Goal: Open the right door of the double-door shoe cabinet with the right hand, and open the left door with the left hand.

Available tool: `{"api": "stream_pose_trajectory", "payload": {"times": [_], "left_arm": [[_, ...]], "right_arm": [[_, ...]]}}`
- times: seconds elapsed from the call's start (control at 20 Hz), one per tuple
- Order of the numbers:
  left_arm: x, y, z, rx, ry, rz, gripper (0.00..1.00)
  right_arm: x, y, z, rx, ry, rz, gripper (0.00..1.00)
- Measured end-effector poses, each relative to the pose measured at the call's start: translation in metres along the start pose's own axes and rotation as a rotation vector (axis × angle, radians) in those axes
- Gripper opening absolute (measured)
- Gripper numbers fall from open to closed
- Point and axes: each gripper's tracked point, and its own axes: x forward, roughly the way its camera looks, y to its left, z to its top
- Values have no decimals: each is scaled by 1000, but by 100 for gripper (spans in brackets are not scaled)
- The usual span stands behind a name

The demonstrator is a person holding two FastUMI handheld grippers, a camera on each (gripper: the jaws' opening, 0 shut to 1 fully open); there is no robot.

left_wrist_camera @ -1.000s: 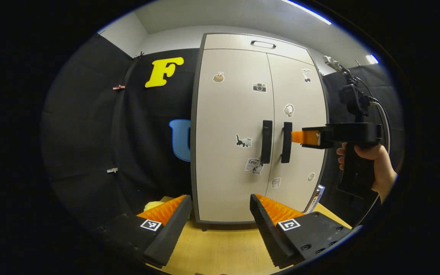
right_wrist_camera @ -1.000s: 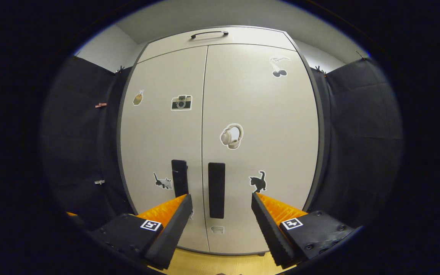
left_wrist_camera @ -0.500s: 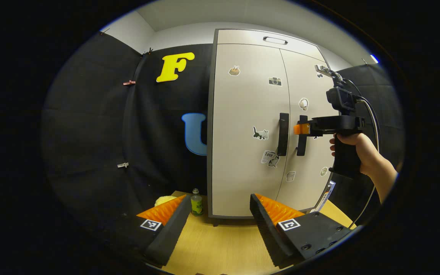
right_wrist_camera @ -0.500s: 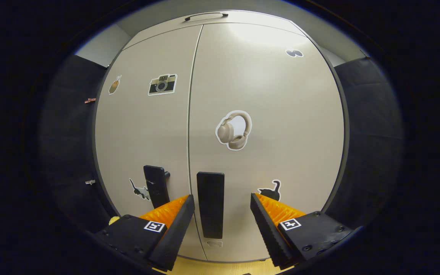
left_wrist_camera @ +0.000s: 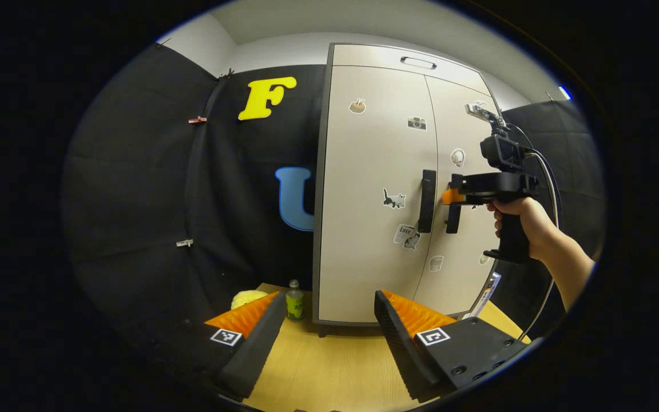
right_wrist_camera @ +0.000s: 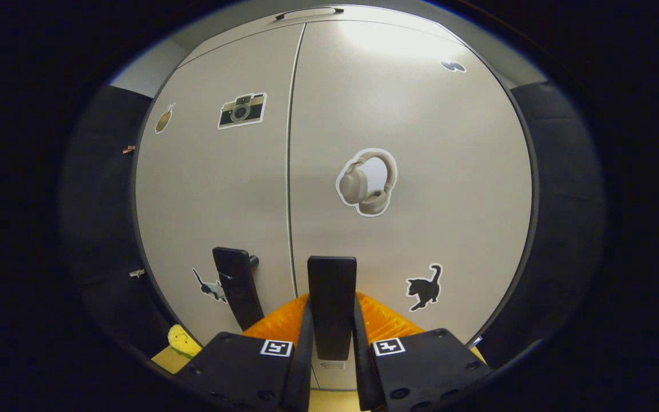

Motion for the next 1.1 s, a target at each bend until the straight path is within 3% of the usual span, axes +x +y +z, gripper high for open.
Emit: {"api": "stream_pose_trajectory", "payload": {"times": [0.2, 0.35, 0.55, 1.1], "left_arm": [[-6, -9, -6, -11, 8, -37, 95], [-10, -15, -8, 0, 15, -69, 95], [-14, -17, 0, 23, -10, -90, 95], [-24, -25, 20, 93, -48, -168, 95]], "right_arm": [[1, -1, -1, 16, -1, -9, 34], [-1, -1, -1, 30, 7, 11, 22], [-7, -1, -2, 23, 12, 24, 12], [-73, -22, -7, 61, -16, 42, 12]]}}
